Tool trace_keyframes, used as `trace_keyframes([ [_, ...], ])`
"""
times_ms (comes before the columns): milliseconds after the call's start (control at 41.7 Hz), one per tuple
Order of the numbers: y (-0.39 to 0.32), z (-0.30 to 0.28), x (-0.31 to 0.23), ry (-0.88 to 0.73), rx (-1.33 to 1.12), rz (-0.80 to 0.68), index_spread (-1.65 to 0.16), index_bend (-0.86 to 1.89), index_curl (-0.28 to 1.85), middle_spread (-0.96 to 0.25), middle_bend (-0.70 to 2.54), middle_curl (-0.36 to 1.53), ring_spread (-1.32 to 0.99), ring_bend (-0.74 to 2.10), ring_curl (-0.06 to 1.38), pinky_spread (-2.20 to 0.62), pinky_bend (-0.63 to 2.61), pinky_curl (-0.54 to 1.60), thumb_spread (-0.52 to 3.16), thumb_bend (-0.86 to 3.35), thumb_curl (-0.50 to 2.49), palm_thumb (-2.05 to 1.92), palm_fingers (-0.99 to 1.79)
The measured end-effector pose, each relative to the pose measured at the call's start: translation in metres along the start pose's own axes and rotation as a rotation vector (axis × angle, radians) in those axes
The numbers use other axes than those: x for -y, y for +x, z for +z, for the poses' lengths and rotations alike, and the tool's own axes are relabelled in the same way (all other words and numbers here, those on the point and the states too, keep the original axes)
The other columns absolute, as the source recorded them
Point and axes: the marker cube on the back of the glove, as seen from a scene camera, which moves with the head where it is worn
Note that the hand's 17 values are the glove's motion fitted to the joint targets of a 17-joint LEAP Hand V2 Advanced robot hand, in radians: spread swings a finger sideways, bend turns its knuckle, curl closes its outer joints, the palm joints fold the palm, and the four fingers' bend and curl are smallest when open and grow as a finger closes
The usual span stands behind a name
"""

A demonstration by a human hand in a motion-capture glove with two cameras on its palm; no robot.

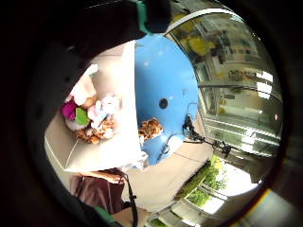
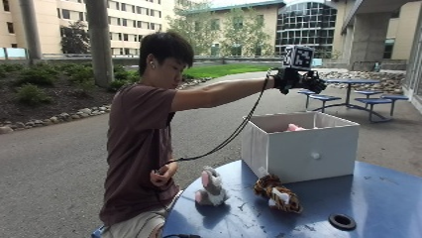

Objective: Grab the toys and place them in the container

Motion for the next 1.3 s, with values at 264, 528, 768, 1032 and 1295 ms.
trace_keyframes([
  [264, 0.085, -0.024, -0.052, 0.045, 0.016, 0.055, -0.21, 0.02, 0.28, 0.06, 0.12, 0.4, 0.03, 0.41, 0.33, 0.06, 1.04, 0.42, 1.12, -0.04, 0.45, -0.03, -0.34],
  [528, 0.173, -0.037, -0.11, 0.065, 0.078, 0.235, -0.22, 0.06, 0.21, 0.04, 0.13, 0.34, 0.04, 0.37, 0.32, 0.06, 0.99, 0.39, 1.15, -0.04, 0.39, -0.03, -0.27],
  [768, 0.256, 0.012, -0.162, 0.046, 0.103, 0.186, -0.24, 0.07, 0.18, 0.02, 0.14, 0.31, 0.03, 0.37, 0.33, 0.06, 0.96, 0.37, 1.18, -0.02, 0.37, 0.0, -0.22],
  [1032, 0.293, 0.165, -0.161, 0.036, 0.161, 0.019, -0.21, 0.06, 0.15, 0.01, 0.16, 0.3, 0.02, 0.37, 0.33, 0.06, 0.94, 0.36, 1.2, -0.01, 0.36, 0.04, -0.22],
  [1295, 0.27, 0.316, -0.134, -0.182, 0.172, -0.092, -0.22, 0.11, 0.16, -0.04, 0.14, 0.29, -0.01, 0.38, 0.34, 0.04, 0.84, 0.34, 1.23, 0.02, 0.37, 0.16, -0.19],
])
